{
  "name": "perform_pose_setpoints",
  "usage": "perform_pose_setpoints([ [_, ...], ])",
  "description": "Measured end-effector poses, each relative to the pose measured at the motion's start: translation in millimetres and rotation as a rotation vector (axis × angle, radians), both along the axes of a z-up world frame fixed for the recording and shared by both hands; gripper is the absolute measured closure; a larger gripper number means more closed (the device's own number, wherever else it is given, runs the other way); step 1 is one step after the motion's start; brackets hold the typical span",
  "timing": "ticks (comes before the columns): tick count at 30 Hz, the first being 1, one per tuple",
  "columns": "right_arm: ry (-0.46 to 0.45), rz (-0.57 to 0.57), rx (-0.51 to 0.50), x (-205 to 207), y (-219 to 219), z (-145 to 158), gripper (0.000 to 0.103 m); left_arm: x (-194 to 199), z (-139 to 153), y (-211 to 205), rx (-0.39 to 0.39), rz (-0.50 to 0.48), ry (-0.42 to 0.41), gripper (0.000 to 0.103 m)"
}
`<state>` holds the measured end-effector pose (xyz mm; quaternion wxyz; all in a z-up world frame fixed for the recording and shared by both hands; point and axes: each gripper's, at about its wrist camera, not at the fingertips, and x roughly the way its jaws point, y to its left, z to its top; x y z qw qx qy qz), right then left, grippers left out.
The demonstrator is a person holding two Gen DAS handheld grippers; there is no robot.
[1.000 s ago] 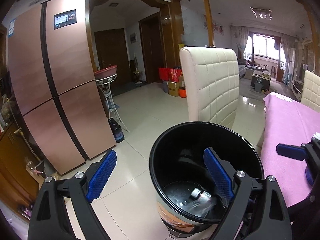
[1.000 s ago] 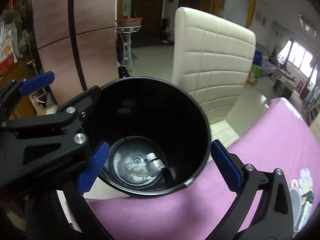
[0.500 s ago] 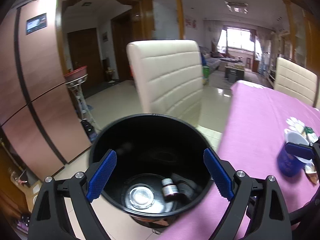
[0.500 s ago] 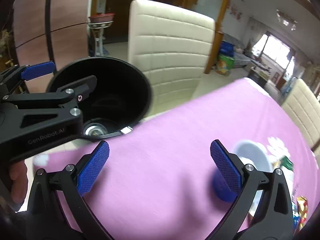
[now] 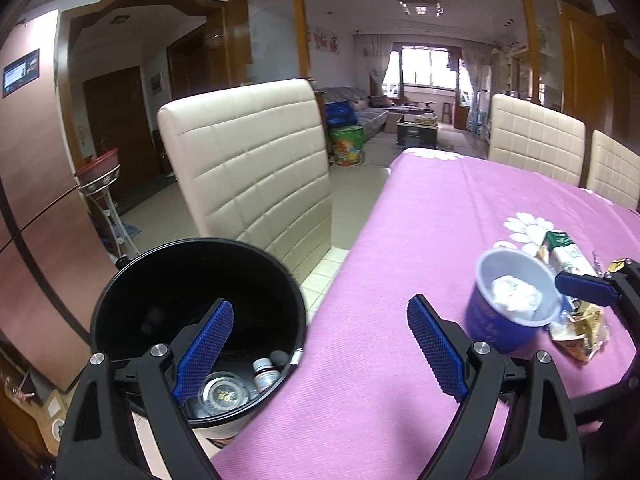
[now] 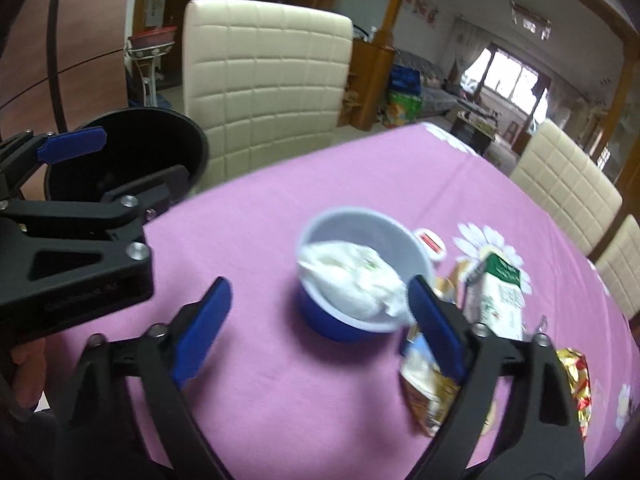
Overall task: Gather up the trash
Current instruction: 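Move the left tool back to the table and grasp the blue cup rim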
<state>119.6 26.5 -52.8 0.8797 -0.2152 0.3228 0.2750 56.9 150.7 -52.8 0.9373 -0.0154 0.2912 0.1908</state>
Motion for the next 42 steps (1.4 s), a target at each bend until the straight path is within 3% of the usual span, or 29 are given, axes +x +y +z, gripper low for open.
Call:
perform_pose_setpoints([
  [7,0.086,-0.053,0.057,25.6,-24.0,-5.0,0.025,13.6,-2.0,-14.5,-0.041,-0.065,0.019,0.016],
  [13,0.076,-0.057,0.024,20.0,-25.9,-9.4,0.025,20.8,1.2,-29.4,-0.062,-0.152,0.027,0.016],
  [22,0.045,-0.105,0.000,5.0,-53.6,-10.0,0.025,34.3,3.2,-74.1,-0.022,-0.303,0.038,0.016],
  [26,0.046,-0.127,0.013,0.8,-70.2,-9.5,0.024,42.4,9.0,-88.0,0.042,-0.353,0.002,0.016],
  [29,0.048,-0.140,0.025,-1.0,-80.6,-9.1,0.024,54.4,7.7,-94.1,0.063,-0.377,0.029,0.017],
  [32,0.056,-0.150,0.043,-1.0,-87.9,-9.0,0.024,68.3,0.6,-96.4,0.070,-0.373,0.084,0.033],
  [33,0.062,-0.151,0.048,-0.6,-89.5,-9.4,0.024,71.0,-2.5,-95.9,0.064,-0.370,0.107,0.048],
  [34,0.066,-0.151,0.052,-0.6,-90.0,-9.5,0.024,76.8,-8.2,-93.8,0.040,-0.371,0.151,0.054],
  [42,0.080,-0.142,0.069,-4.2,-89.4,-11.8,0.024,68.6,-15.0,-88.8,0.003,-0.409,0.195,0.054],
])
